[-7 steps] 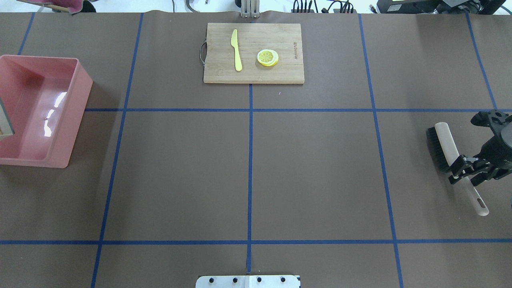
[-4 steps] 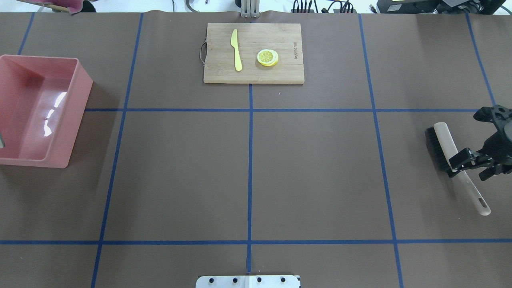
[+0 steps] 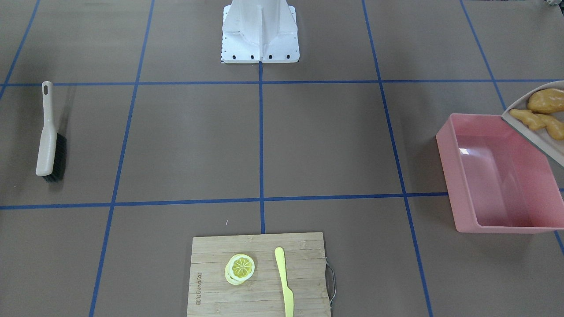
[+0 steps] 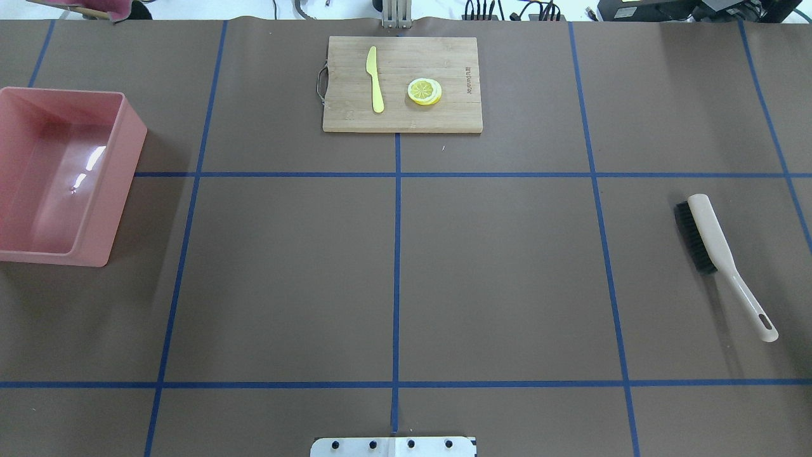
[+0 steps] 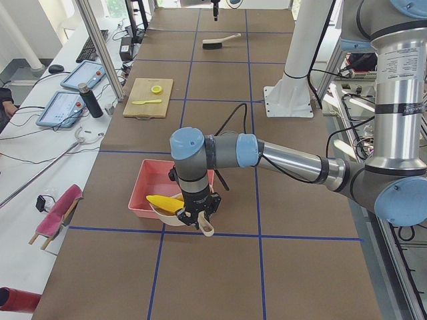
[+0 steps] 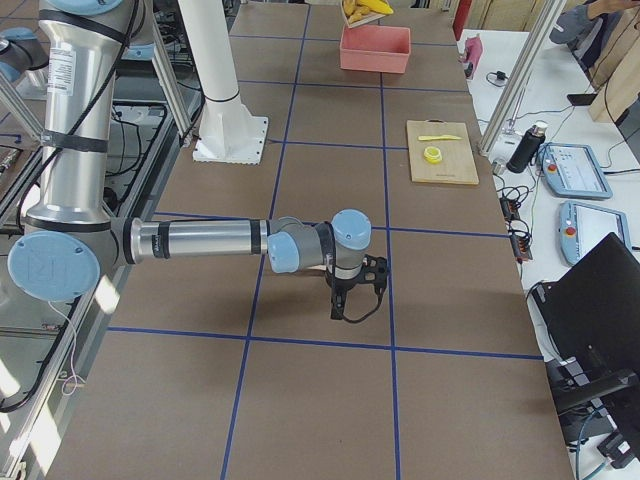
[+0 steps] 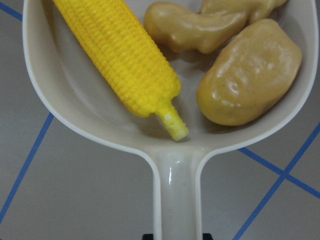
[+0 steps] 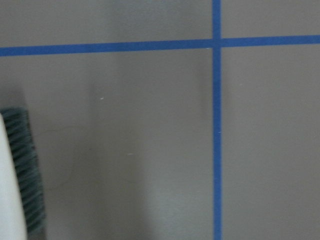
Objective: Sweep and dump trash into bin
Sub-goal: 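Shake the dustpan empty over the bin and lift it away with the left gripper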
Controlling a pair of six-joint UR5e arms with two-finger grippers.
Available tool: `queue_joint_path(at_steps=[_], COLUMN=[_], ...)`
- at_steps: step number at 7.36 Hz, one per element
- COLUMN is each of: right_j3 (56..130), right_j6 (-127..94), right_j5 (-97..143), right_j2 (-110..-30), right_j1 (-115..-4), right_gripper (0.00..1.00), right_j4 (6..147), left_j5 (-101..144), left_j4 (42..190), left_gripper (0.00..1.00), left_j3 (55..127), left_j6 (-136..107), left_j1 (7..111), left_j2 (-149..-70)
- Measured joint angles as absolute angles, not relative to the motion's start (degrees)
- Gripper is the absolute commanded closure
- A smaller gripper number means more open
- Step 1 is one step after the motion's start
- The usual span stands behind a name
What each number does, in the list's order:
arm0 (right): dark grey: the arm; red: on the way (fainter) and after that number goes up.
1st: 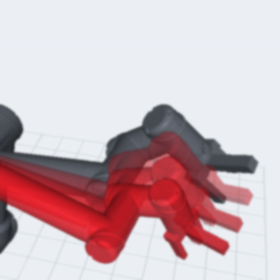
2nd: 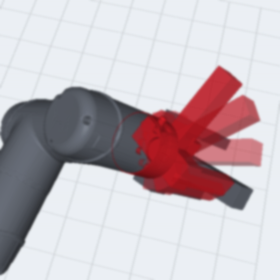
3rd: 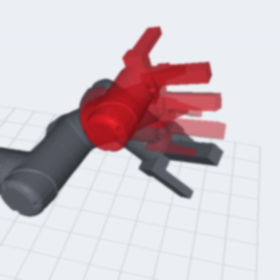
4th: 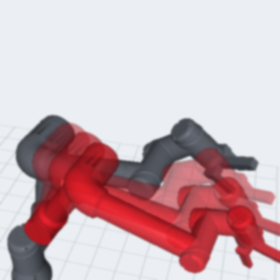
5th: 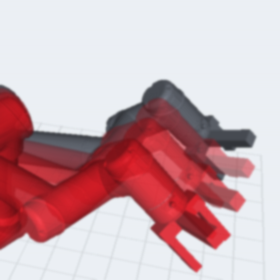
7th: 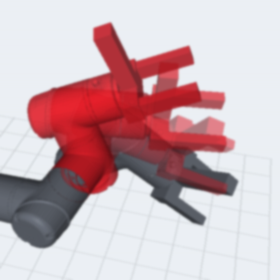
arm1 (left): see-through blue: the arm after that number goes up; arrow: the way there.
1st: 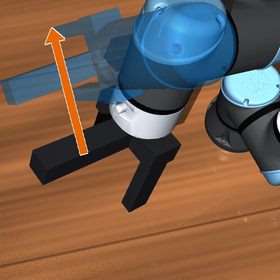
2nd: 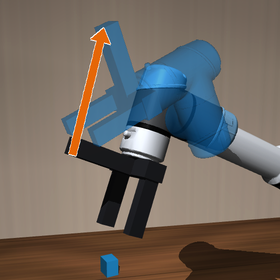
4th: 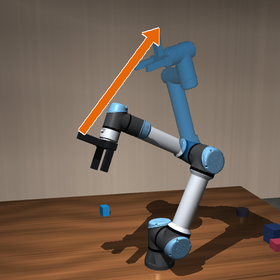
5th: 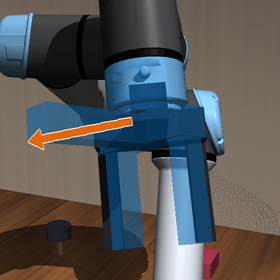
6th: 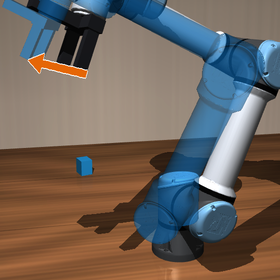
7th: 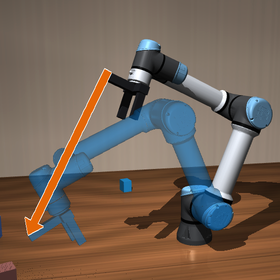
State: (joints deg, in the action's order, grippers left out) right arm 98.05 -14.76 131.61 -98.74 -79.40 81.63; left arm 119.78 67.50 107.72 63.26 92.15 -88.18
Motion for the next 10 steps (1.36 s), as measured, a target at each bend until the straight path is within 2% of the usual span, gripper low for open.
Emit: queue_joint_path(at_steps=[3, 6, 10], right_j3=[95.6, 95.4, 95.4], right_j6=[-2.9, -1.8, -2.3], right_j5=[130.4, 129.3, 127.1], right_j2=[-100.9, -100.8, -98.0], right_j1=[-88.2, -88.8, -87.6], right_gripper=[0.00, 0.00, 0.00], right_j4=[82.3, 82.5, 82.4], left_j5=[111.5, 104.3, 103.4], left_j4=[59.2, 54.8, 54.5], left_gripper=[1.00, 1.00, 1.00], left_j3=[110.8, 113.0, 114.3], left_j6=[63.1, 63.0, 63.3], left_j1=[88.4, 82.2, 83.8], left_j2=[-92.9, -95.7, -95.4])
